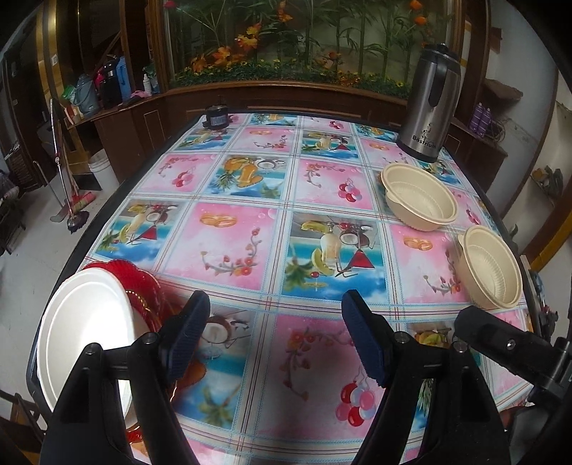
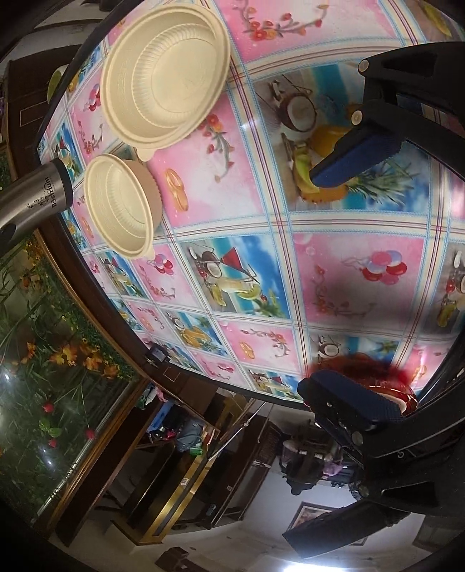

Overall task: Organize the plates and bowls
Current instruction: 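Move the tools to a beige plastic bowl and grasp its rim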

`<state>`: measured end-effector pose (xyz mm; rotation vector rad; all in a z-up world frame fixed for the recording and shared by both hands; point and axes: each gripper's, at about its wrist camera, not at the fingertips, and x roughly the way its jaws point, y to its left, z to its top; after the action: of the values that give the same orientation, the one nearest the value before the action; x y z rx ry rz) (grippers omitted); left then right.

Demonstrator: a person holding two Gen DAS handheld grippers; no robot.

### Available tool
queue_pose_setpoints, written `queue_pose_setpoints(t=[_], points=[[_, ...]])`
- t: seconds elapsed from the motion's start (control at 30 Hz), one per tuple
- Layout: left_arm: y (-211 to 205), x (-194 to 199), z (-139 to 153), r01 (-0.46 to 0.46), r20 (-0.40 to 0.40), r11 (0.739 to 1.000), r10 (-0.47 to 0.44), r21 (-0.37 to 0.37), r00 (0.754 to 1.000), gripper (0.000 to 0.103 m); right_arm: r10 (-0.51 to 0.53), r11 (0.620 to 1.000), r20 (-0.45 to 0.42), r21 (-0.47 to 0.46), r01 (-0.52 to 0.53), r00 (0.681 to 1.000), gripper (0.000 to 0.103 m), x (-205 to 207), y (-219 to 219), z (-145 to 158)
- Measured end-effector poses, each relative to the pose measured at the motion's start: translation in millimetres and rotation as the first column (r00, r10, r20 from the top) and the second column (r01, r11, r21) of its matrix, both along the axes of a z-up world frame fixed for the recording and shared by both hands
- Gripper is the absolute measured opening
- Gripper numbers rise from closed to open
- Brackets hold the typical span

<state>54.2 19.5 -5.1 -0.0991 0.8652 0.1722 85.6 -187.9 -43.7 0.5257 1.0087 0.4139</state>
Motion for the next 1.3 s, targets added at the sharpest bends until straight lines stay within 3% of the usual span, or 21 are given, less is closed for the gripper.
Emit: queue_pose_setpoints(t=[0.3, 0.47, 0.77, 1.07, 1.3], points=[[-14.5, 21.4, -3.7, 0.017, -0.015, 1.0, -0.017, -0.008, 1.0, 0.076, -0.02, 1.0, 0.022, -0.005, 0.021, 1.0, 0.103, 13.1, -20.8, 15.9], [-25.3, 45.0, 0.5, 0.019, -0.016, 0.998, -0.02, -0.059, 1.0, 0.076, -0.043, 0.999, 0.051, -0.012, 0.043, 0.998, 0.103, 28.8, -37.6, 36.1], [-60.2, 117.4, -1.5, 0.001, -0.036, 0.993, -0.005, -0.118, 0.999, 0.076, -0.096, 0.994, 0.093, -0.044, 0.1, 0.991, 0.103, 84.0, -72.5, 67.1], [-97.7, 181.3, -26.5, -0.008, -0.111, 0.994, -0.004, -0.112, 0.994, 0.076, -0.101, 0.99, -0.003, -0.098, 0.101, 0.995, 0.101, 162.3, -94.4, 43.3], [-111.9, 206.5, -38.7, -0.009, -0.126, 0.993, -0.005, -0.114, 0.992, 0.076, -0.087, 0.985, -0.055, -0.153, 0.078, 0.995, 0.095, 204.7, -92.5, 19.1]])
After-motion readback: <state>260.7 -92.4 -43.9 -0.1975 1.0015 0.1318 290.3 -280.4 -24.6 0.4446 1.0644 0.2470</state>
